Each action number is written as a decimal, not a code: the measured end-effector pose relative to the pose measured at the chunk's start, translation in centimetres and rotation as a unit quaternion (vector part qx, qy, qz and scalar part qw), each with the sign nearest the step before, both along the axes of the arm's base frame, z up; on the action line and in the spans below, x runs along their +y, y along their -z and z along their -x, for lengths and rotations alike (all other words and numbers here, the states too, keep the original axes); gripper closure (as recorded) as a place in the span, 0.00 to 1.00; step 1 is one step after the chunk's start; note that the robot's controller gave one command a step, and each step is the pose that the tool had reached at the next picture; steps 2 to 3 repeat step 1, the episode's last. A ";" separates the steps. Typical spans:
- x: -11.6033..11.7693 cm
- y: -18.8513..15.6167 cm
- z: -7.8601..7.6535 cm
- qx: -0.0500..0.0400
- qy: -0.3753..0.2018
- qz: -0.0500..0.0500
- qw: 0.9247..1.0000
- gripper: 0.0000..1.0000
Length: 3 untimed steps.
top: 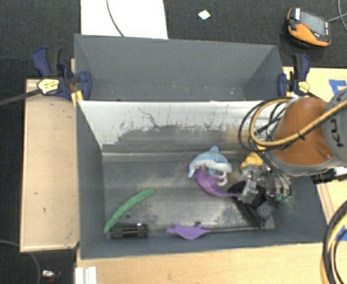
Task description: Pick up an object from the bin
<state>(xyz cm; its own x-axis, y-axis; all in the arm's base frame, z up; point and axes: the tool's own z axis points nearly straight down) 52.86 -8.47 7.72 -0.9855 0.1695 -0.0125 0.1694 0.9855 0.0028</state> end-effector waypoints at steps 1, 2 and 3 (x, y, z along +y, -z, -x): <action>0.0 -0.7 0.0 -0.001 0.000 0.000 1.000 1.00; 0.0 -0.7 0.0 -0.001 0.000 0.000 1.000 1.00; 0.0 -0.7 0.0 -0.001 0.000 0.000 1.000 1.00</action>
Offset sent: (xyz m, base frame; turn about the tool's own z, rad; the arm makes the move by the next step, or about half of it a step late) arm -0.0003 0.0000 0.0581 -0.0005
